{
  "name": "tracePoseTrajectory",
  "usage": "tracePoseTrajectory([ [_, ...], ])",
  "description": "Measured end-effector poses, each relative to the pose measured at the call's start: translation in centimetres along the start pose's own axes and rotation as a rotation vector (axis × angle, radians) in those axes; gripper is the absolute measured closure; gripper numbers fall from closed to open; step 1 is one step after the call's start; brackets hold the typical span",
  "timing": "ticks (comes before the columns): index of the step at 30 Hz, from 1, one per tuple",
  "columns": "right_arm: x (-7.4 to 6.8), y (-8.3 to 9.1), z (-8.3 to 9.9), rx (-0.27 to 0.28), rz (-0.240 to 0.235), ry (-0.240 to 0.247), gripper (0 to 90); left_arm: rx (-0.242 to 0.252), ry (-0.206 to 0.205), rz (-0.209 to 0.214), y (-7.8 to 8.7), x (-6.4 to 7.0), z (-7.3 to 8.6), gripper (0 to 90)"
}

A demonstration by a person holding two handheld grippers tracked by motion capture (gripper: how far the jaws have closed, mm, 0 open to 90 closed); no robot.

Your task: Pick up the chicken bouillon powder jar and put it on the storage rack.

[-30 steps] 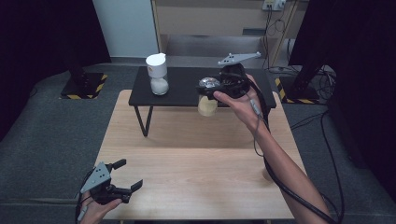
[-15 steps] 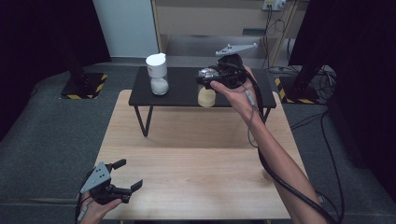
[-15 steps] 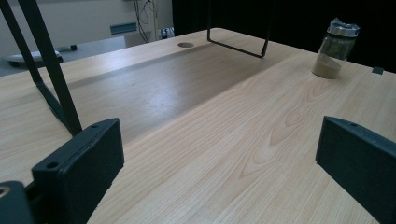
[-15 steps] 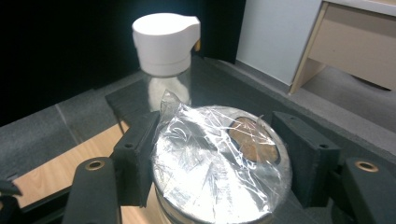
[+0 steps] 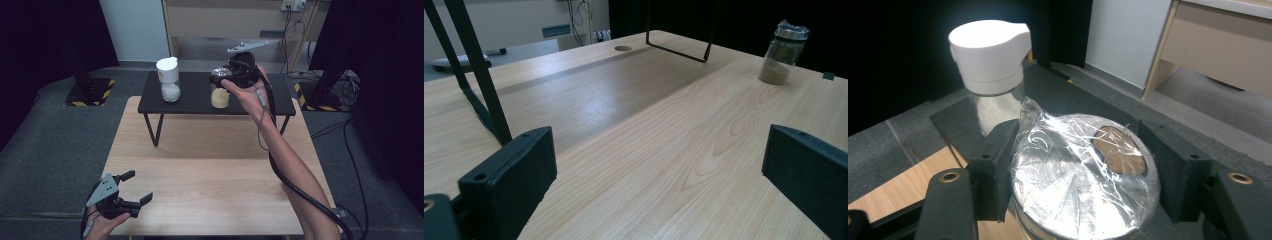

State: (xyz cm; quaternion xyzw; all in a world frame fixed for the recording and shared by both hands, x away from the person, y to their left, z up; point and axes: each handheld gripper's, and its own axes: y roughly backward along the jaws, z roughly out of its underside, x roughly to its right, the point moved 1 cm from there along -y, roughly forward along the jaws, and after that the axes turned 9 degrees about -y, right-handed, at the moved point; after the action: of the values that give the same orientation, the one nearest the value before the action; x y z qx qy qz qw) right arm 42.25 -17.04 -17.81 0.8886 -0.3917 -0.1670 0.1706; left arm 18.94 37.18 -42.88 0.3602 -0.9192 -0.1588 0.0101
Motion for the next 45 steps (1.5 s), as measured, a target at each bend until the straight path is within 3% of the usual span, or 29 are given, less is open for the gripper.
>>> tracePoseTrajectory([
  [26, 1.4, -3.8, 0.0, 0.001, 0.059, -0.038, 35.3, 0.007, 0.008, 0.007, 0.0, -0.2, 0.2, 0.0],
  [45, 1.9, -5.2, 0.7, 0.003, 0.081, -0.047, 35.2, 0.008, 0.012, 0.008, 0.0, -0.4, 0.3, 0.0],
])
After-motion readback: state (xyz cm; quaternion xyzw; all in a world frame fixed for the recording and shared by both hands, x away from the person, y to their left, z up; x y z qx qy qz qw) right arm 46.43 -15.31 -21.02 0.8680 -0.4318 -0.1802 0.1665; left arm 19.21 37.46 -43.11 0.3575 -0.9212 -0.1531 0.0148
